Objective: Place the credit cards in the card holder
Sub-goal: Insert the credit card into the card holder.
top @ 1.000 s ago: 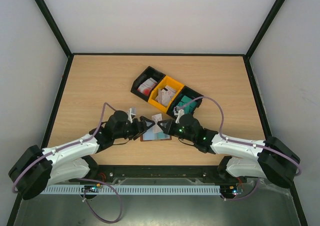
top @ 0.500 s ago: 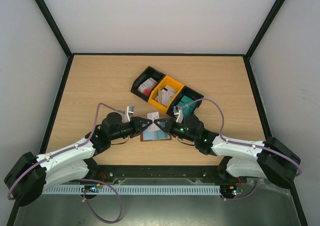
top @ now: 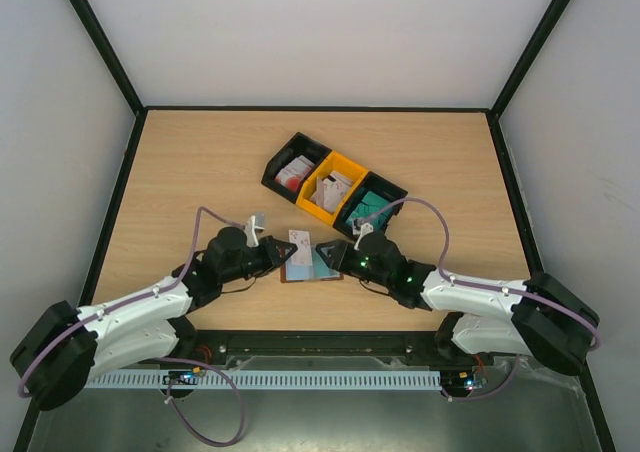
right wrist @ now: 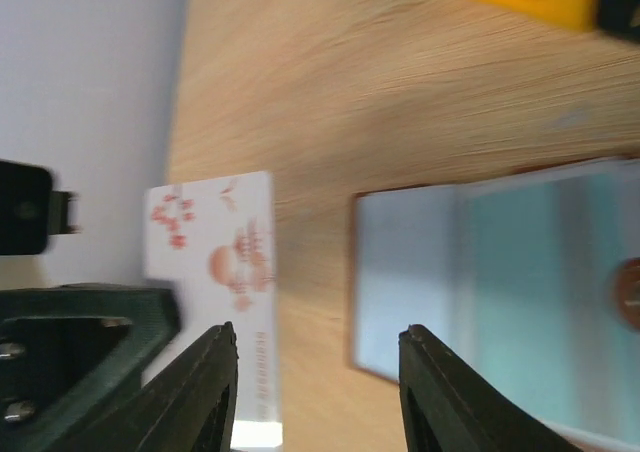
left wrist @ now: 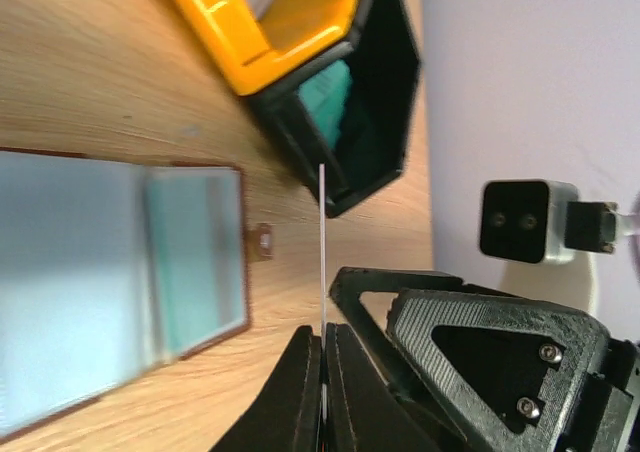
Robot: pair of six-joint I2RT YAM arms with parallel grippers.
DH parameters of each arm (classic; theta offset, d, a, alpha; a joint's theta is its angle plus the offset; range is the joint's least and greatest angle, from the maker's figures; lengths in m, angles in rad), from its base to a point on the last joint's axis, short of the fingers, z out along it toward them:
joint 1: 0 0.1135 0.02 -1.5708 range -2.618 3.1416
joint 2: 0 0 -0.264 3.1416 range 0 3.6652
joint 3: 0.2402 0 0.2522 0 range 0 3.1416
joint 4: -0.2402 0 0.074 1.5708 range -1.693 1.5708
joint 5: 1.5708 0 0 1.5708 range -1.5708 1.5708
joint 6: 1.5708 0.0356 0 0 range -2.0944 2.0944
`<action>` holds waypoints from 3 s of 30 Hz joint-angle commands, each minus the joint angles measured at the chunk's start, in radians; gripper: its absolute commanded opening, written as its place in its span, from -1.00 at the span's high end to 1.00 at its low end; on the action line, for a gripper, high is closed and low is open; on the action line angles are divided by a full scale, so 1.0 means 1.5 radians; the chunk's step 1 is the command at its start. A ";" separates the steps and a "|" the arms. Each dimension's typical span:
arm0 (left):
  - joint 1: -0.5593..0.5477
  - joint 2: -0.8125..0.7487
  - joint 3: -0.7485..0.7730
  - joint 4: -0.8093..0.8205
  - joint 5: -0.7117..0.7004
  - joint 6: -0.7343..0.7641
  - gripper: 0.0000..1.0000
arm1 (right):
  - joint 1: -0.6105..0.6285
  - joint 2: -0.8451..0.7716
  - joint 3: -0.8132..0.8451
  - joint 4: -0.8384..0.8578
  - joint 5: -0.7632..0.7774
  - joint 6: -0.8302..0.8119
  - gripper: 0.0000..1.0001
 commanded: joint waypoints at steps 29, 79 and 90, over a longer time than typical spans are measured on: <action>-0.003 0.247 -0.053 0.201 -0.078 0.022 0.95 | 0.025 0.256 0.188 -0.458 0.174 -0.175 0.33; -0.065 0.385 -0.098 0.368 -0.134 -0.095 0.95 | 0.026 0.252 0.160 -0.408 0.122 -0.157 0.48; -0.073 0.427 -0.064 0.380 -0.122 -0.057 0.84 | 0.026 0.249 0.155 -0.395 0.118 -0.153 0.48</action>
